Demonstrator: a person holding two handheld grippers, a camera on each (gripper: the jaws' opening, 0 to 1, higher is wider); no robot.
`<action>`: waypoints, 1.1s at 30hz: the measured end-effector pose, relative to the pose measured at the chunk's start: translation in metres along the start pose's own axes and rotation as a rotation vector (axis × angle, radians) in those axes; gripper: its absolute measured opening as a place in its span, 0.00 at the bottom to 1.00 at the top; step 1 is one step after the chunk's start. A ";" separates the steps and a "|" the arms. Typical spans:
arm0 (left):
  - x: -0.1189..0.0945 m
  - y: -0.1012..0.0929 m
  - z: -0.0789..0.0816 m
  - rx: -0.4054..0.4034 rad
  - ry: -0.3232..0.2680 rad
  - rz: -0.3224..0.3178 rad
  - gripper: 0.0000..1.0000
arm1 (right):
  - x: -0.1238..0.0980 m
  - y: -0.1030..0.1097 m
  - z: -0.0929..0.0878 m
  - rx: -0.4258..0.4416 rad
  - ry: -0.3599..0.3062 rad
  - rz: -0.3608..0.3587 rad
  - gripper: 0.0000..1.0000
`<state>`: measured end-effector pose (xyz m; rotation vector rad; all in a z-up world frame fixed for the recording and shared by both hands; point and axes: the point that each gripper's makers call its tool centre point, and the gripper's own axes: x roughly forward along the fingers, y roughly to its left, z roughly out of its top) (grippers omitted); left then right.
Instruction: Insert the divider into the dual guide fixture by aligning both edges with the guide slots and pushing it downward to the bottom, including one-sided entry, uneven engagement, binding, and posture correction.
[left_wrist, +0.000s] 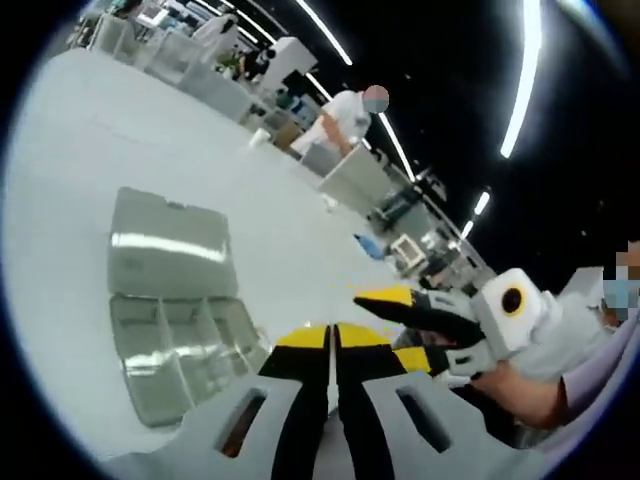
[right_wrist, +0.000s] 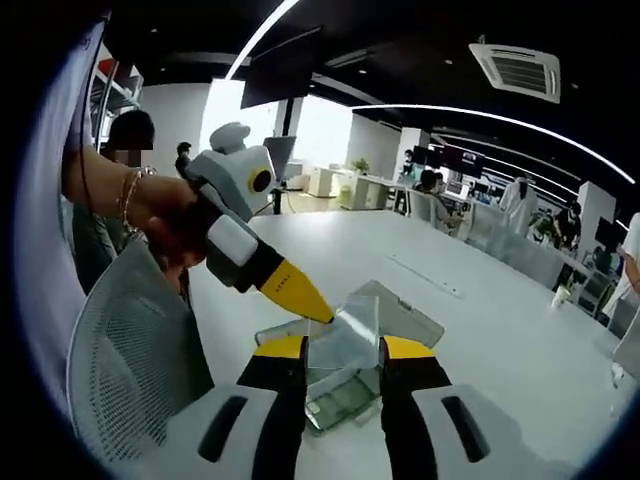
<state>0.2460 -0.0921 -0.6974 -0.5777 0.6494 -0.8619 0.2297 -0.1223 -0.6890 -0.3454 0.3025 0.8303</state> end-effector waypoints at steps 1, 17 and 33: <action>-0.002 0.002 0.000 -0.002 -0.002 0.001 0.00 | -0.001 -0.001 0.000 -0.007 0.001 0.001 0.24; -0.012 0.016 0.003 0.127 0.056 0.014 0.00 | -0.013 -0.008 0.002 -0.084 0.083 0.072 0.19; -0.008 0.009 0.001 0.362 0.152 -0.033 0.00 | -0.009 -0.004 0.015 -0.218 0.161 0.232 0.17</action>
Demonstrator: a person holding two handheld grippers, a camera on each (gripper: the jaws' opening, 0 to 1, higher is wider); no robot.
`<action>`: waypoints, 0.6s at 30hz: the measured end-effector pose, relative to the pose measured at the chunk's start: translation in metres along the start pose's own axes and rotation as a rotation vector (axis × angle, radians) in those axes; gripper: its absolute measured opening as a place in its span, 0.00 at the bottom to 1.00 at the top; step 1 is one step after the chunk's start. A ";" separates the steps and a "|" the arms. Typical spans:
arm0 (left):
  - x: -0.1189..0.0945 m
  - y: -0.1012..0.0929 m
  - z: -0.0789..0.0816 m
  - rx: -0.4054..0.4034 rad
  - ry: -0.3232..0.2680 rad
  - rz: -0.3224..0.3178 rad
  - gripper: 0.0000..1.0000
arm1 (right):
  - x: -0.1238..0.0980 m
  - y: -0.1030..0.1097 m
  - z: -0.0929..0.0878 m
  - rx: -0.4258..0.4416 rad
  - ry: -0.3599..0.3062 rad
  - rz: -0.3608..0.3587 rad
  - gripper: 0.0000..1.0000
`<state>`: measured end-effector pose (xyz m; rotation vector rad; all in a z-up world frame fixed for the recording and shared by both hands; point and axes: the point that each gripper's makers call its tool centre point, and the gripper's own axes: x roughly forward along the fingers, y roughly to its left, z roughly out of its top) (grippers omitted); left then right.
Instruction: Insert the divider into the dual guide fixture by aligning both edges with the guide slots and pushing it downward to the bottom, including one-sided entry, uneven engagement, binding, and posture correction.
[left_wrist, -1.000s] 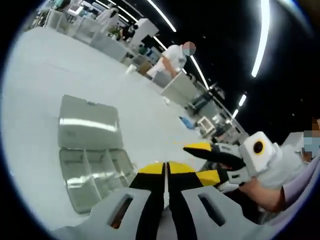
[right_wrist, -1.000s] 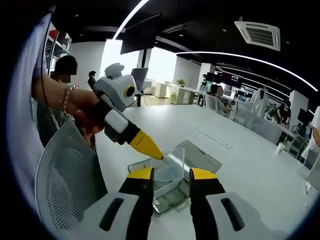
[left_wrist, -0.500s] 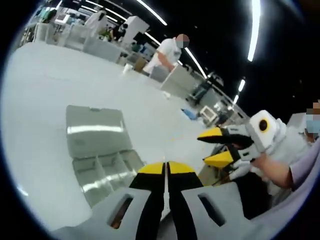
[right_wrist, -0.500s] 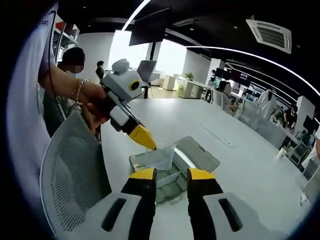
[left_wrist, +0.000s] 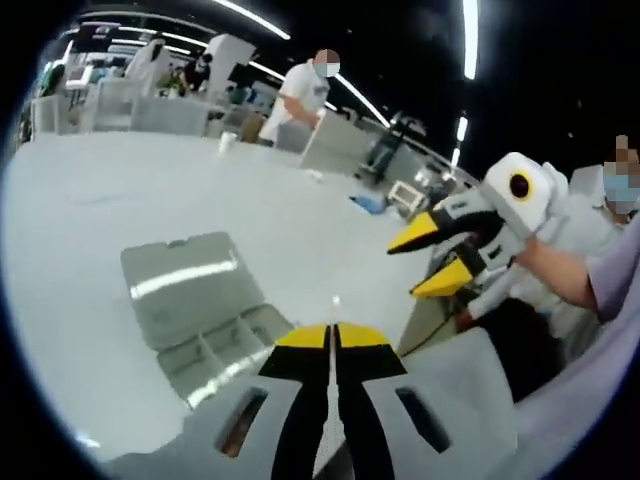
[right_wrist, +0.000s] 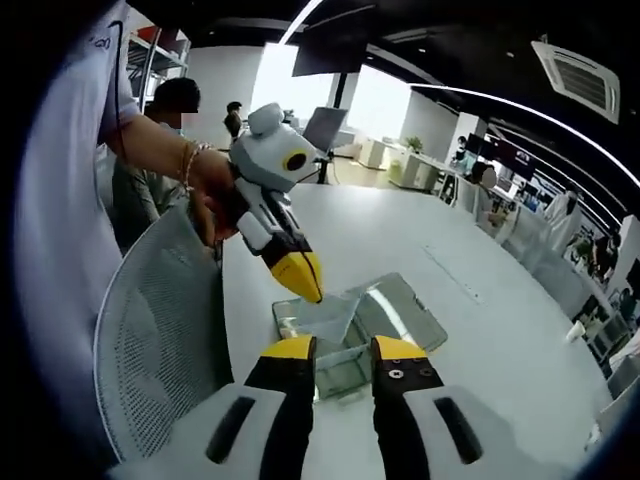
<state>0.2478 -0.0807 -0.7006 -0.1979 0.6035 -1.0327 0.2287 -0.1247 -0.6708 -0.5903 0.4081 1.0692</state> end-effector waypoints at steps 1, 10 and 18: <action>0.001 -0.001 0.000 0.037 0.014 -0.005 0.00 | 0.001 -0.001 0.003 -0.003 0.000 0.008 0.17; 0.006 -0.012 0.001 0.214 0.081 -0.038 0.00 | 0.008 0.002 0.012 -0.153 0.094 0.141 0.17; 0.012 -0.026 0.003 0.323 0.112 -0.080 0.00 | 0.017 0.011 0.005 -0.249 0.202 0.271 0.13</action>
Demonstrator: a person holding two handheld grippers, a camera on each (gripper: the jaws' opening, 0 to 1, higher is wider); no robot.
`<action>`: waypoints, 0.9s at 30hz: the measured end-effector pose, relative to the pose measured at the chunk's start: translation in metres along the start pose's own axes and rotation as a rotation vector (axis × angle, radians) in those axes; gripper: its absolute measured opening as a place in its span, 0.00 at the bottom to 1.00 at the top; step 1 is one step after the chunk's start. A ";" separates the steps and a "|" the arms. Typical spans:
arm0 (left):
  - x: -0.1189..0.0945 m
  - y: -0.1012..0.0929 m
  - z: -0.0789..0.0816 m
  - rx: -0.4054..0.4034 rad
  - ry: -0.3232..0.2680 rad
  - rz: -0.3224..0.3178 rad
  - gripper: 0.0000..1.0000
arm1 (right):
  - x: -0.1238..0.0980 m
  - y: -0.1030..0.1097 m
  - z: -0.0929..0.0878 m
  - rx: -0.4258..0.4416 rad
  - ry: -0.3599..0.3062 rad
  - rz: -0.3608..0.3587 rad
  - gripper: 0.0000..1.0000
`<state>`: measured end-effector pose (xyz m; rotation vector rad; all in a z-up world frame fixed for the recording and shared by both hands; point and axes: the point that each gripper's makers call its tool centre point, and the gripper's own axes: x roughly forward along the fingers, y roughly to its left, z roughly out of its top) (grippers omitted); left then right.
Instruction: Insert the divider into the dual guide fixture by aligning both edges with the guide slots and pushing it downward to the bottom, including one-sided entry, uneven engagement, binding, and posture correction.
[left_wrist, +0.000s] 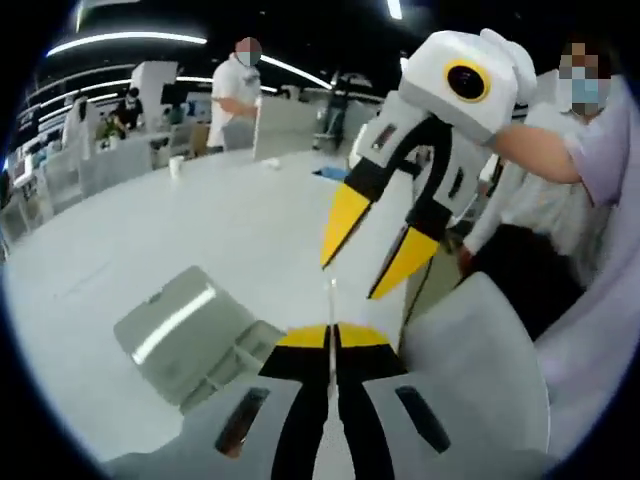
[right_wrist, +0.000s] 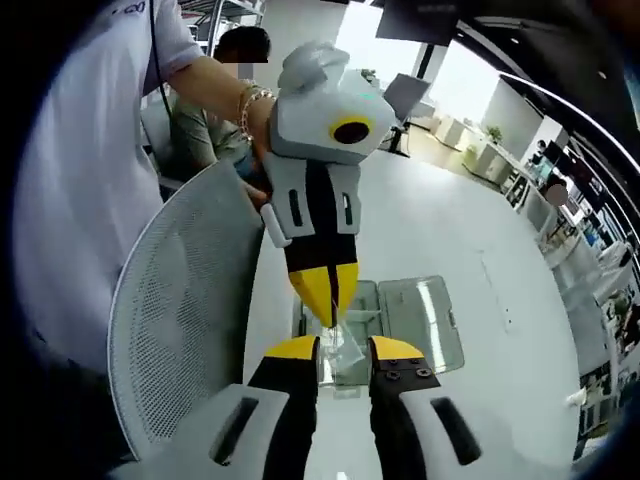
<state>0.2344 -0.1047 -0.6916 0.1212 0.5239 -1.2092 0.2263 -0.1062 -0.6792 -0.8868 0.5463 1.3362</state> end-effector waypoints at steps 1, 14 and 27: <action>0.001 -0.001 0.001 0.007 0.002 -0.005 0.00 | 0.001 -0.001 0.001 -0.006 0.003 0.005 0.13; 0.005 -0.009 -0.006 0.123 0.053 -0.037 0.00 | 0.017 0.009 -0.013 -0.083 0.108 0.135 0.01; 0.007 -0.009 -0.017 0.177 0.091 -0.051 0.00 | 0.030 0.019 -0.022 -0.089 0.136 0.186 0.00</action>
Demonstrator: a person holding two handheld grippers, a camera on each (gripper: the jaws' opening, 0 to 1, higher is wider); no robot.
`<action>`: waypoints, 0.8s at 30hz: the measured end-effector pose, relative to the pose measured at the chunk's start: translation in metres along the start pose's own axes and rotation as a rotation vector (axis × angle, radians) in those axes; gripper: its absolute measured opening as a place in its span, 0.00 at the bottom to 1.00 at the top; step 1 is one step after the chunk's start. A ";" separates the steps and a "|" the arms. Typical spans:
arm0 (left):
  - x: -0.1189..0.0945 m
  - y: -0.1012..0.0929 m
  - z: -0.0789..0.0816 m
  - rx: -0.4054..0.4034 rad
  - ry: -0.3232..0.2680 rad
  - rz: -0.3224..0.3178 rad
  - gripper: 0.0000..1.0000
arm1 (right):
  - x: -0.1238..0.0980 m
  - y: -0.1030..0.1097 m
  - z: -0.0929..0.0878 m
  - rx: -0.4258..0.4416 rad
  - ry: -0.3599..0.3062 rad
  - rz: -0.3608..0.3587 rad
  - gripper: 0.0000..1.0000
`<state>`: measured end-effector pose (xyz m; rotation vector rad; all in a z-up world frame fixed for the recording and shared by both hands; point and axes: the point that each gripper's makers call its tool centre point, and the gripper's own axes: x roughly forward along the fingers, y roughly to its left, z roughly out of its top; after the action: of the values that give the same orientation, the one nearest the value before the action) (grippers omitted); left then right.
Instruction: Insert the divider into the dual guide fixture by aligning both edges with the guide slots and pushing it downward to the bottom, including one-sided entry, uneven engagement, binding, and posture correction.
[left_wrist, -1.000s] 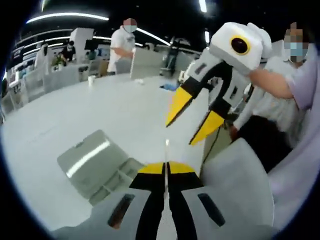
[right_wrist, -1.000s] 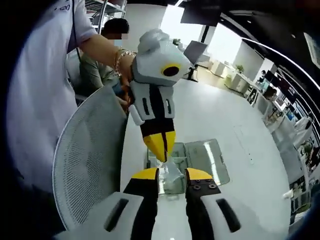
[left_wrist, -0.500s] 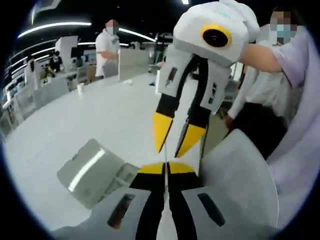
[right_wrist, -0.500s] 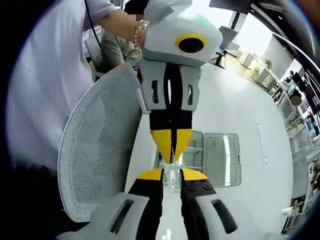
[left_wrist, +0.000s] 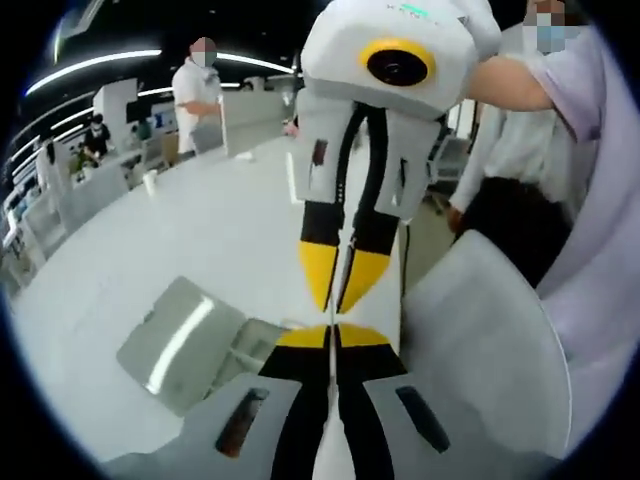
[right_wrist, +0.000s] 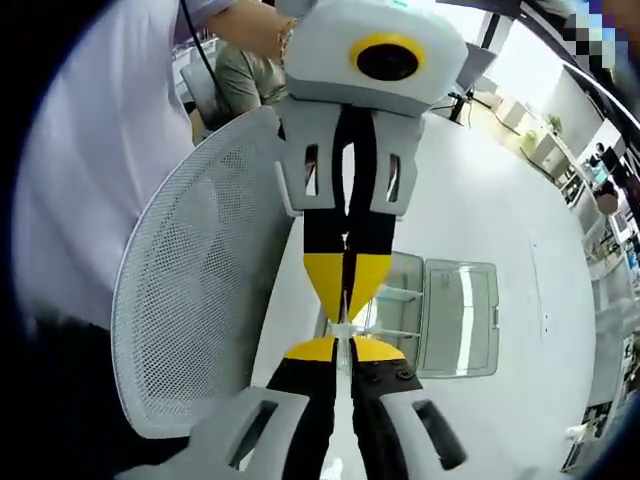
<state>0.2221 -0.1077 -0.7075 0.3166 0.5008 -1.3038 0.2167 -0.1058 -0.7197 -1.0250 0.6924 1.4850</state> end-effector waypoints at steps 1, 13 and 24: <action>0.000 0.000 -0.001 0.003 0.003 -0.001 0.00 | 0.001 0.000 0.000 -0.003 -0.001 0.000 0.00; -0.002 -0.001 -0.006 0.029 0.016 -0.003 0.00 | 0.005 0.003 0.002 0.046 -0.033 0.001 0.00; -0.017 0.018 -0.005 -0.095 -0.084 0.104 0.12 | -0.004 -0.009 0.007 0.115 -0.071 -0.021 0.00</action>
<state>0.2359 -0.0869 -0.7039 0.2059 0.4678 -1.1833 0.2238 -0.1001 -0.7122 -0.8858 0.7061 1.4396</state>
